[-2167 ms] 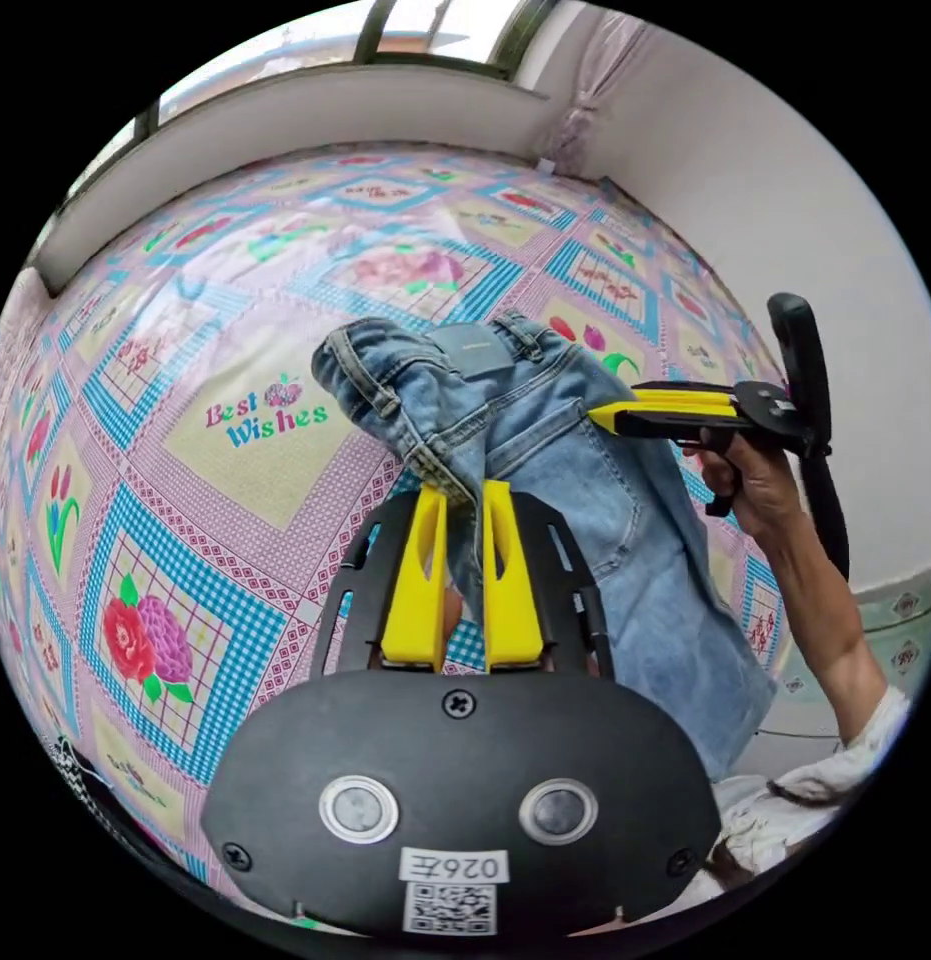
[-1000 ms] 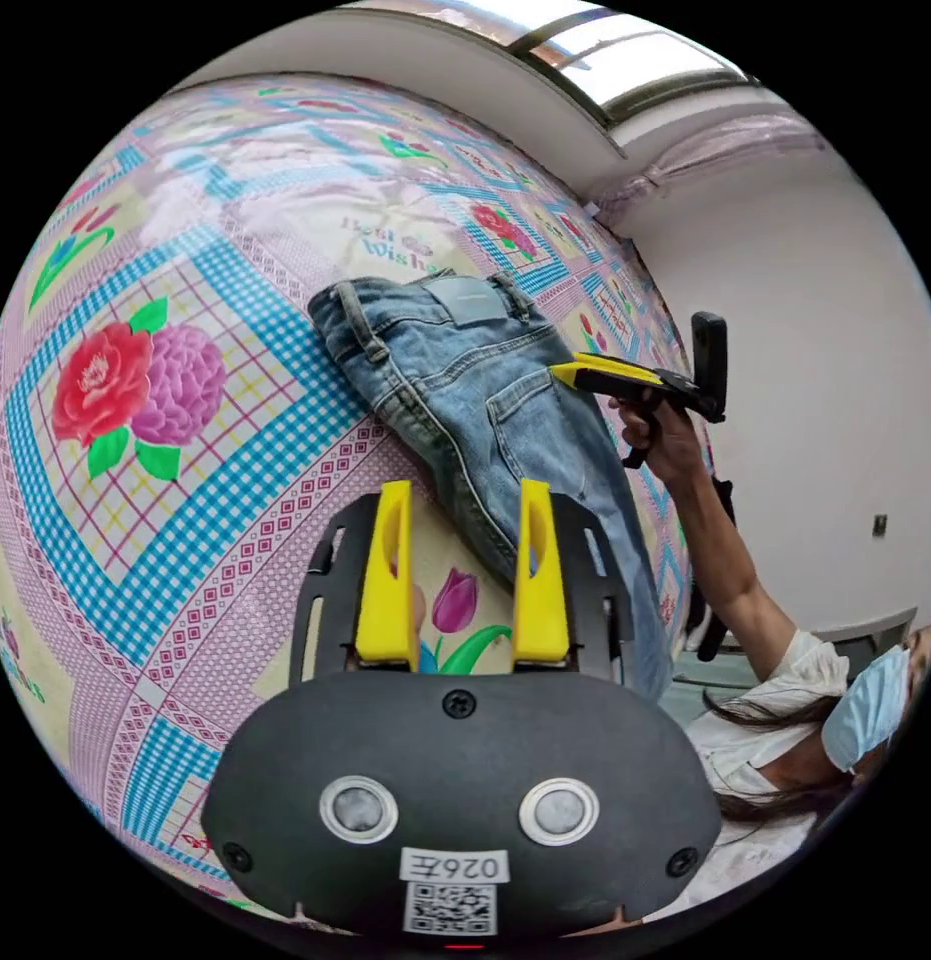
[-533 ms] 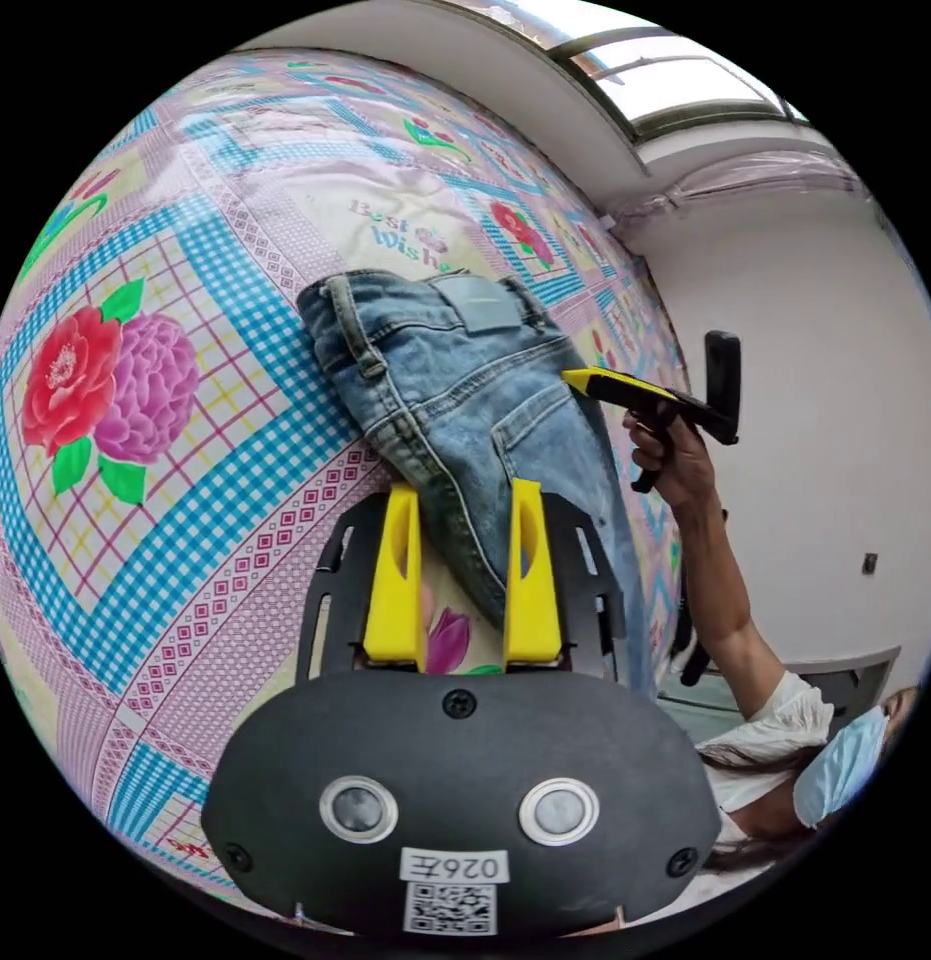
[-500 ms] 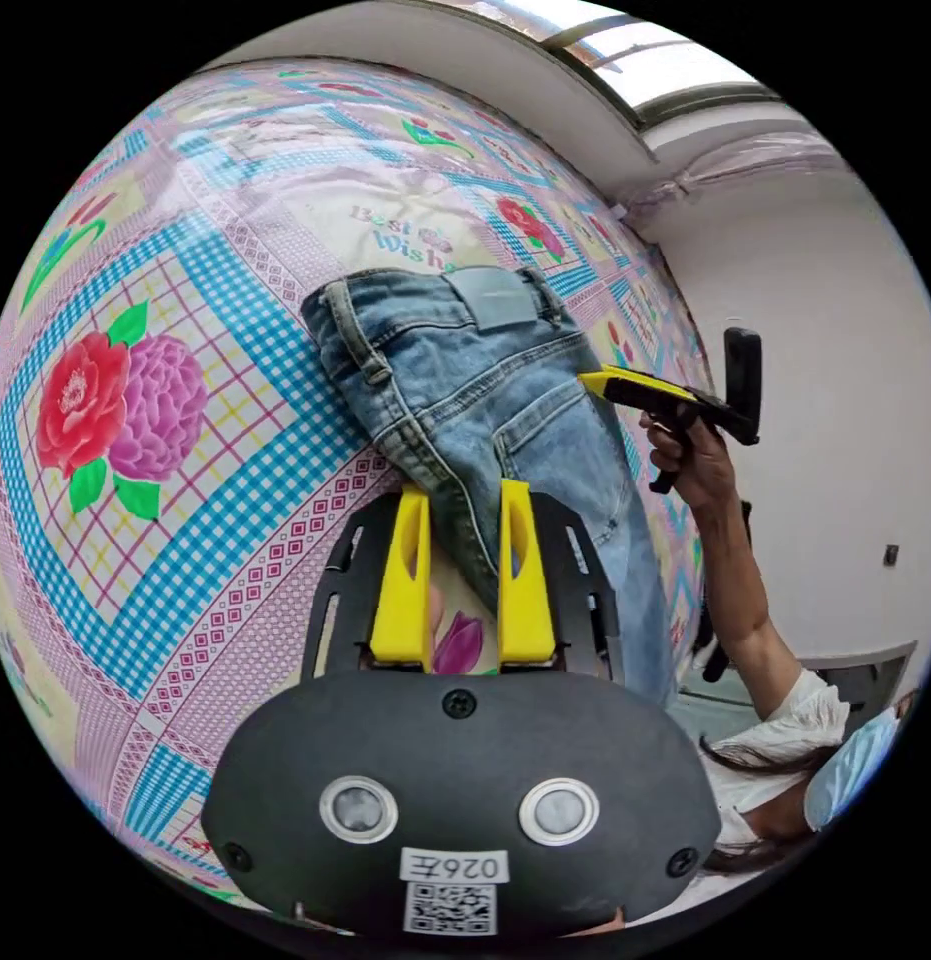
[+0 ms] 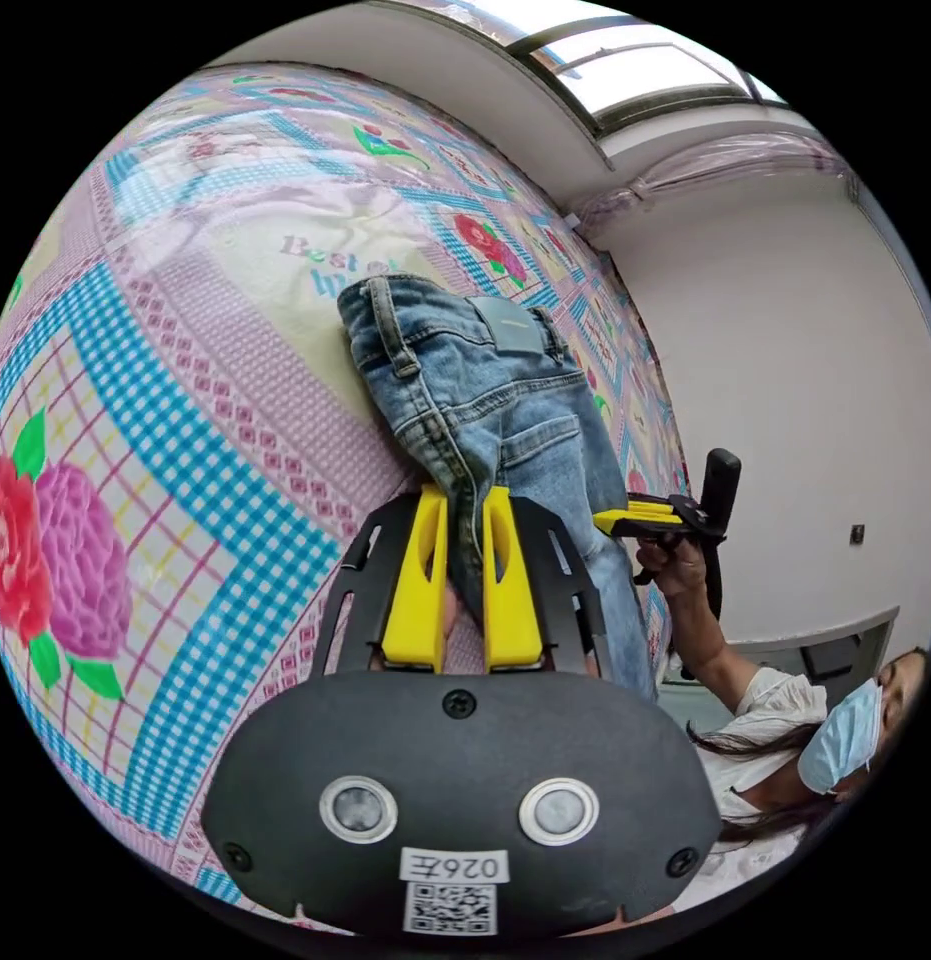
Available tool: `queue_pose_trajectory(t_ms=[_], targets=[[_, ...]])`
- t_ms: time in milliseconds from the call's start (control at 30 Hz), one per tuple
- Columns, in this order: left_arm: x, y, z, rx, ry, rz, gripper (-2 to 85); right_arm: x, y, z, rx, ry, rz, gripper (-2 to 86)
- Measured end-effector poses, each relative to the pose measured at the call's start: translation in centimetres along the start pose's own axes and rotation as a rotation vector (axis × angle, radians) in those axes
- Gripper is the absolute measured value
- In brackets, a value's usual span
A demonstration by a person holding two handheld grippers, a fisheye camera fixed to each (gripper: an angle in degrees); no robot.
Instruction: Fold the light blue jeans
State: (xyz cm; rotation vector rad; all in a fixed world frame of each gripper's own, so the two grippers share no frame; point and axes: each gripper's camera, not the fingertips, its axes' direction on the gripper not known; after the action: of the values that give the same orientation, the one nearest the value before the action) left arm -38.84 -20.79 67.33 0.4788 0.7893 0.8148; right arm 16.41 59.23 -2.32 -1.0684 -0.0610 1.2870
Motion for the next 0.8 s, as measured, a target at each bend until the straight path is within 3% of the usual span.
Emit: queue_pose_trajectory(t_ms=[133, 233, 300, 367, 433, 500, 567, 633, 667, 800], targets=[[4.2, -7.9, 4.7, 0.040, 0.016, 0.096, 4.8, 5.3, 0.1, -6.0, 0.228, 0.030, 0.251, -0.7], [9.5, -11.0, 4.9, 0.143, -0.231, 0.092, 0.6, 11.0, -3.3, -7.1, 0.135, 0.155, 0.355, 2.6], [12.9, -9.9, 3.5, 0.170, -0.375, 0.186, 0.1, 12.0, -2.8, -9.6, 0.199, 0.166, 0.412, 2.6], [14.5, -7.0, 2.6, 0.197, -0.408, 0.261, 0.6, 9.1, -1.0, -12.6, 0.312, 0.213, 0.327, 2.6], [15.3, -3.3, 2.7, 0.189, -0.363, 0.324, 4.3, 3.8, 1.8, -13.1, 0.286, 0.280, 0.175, 2.7], [15.6, 1.6, 5.4, 0.105, -0.290, 0.362, 10.3, 0.1, 4.2, -11.8, 0.256, 0.310, 0.083, 2.2], [16.0, 4.8, 9.1, 0.014, -0.271, 0.386, 10.5, -3.1, 6.6, -9.9, 0.235, 0.327, 0.021, 1.7], [16.7, 7.8, 14.3, -0.162, -0.453, 0.454, 8.4, -5.8, 8.9, -6.4, 0.135, 0.331, -0.044, 0.2], [17.5, 9.9, 14.6, -0.092, -0.495, 0.525, 5.6, -6.2, 9.4, -5.5, 0.097, 0.352, -0.056, -0.2], [17.3, 10.6, 14.4, -0.156, -0.539, 0.377, 0.3, -8.6, 14.3, -4.4, 0.057, 0.504, -0.067, -0.8]])
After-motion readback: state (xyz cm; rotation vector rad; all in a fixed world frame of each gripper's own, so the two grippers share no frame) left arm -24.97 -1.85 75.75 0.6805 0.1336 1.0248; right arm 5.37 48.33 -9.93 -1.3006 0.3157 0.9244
